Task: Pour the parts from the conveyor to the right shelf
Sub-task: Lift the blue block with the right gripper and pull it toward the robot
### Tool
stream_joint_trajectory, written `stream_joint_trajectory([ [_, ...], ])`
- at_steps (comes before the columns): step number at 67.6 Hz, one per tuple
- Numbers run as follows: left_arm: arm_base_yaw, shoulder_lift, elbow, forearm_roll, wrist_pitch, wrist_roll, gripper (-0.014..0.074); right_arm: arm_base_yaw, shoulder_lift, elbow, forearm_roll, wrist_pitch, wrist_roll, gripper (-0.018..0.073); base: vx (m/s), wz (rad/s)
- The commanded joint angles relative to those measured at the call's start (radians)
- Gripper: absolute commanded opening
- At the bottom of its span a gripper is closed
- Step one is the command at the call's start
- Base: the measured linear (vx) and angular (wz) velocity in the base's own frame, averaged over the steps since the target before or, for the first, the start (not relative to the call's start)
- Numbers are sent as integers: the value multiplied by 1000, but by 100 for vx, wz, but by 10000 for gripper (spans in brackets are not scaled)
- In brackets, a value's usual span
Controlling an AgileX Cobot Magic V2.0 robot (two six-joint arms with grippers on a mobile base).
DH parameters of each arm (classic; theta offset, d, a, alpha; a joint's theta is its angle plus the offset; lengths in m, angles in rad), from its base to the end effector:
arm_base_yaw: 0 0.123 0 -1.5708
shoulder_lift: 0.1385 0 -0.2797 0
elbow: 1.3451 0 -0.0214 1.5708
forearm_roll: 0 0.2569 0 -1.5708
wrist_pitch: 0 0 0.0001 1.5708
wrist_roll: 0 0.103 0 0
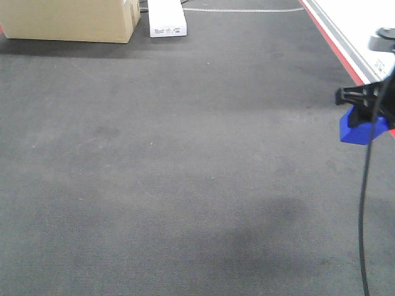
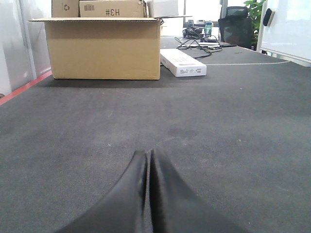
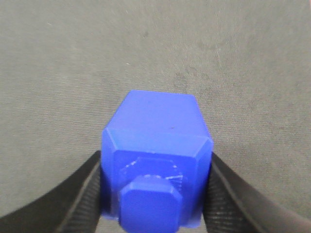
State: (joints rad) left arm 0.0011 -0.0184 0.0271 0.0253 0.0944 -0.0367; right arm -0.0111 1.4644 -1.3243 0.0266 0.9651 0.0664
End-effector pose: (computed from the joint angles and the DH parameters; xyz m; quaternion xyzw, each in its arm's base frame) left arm 0.0797 0.0003 0.1963 -0.0053 0.7127 -0.0028 0.7015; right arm 0.3207 -0.0013 0.3227 0.0416 0.9611 0.0201 0.2724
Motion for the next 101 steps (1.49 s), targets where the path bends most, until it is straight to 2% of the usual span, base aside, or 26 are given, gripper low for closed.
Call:
stream_joint_trajectory([
  [1,-4,-5,-20,-6,-73,-7,-6,0,-140,86,14,-151,-12,-5,0,0],
  [19,-4,-5,-20,-6,-73,-7,-6,-1,-441,374,28,-292,-124,-5,0,0],
  [36,-4,-5,-20,-6,-73,-7,-6,-1,-757,559,53,-363,-214,-5,0,0],
  [46,-4,-5,-20,-6,-73,-7,-6,-1,-943,646,135,-384,-262,-5,0,0],
  [57,-4,-5,-20,-6,-73,-7,-6,-1,-1115,795,261,-486,-441,-5,0,0],
  [67,-4,-5,-20,-6,-73,-7,-6,-1,-1194,948,349,-684,-506,-5,0,0],
  [77,-4,-5,-20,-6,-73,-7,-6,-1,-1205,1058,354,-805,-517,-3,0,0],
  [101,-4,-5,-20,-6,-73,-7,-6,-1,-1205,1094,357,-817,-517,-1,0,0],
])
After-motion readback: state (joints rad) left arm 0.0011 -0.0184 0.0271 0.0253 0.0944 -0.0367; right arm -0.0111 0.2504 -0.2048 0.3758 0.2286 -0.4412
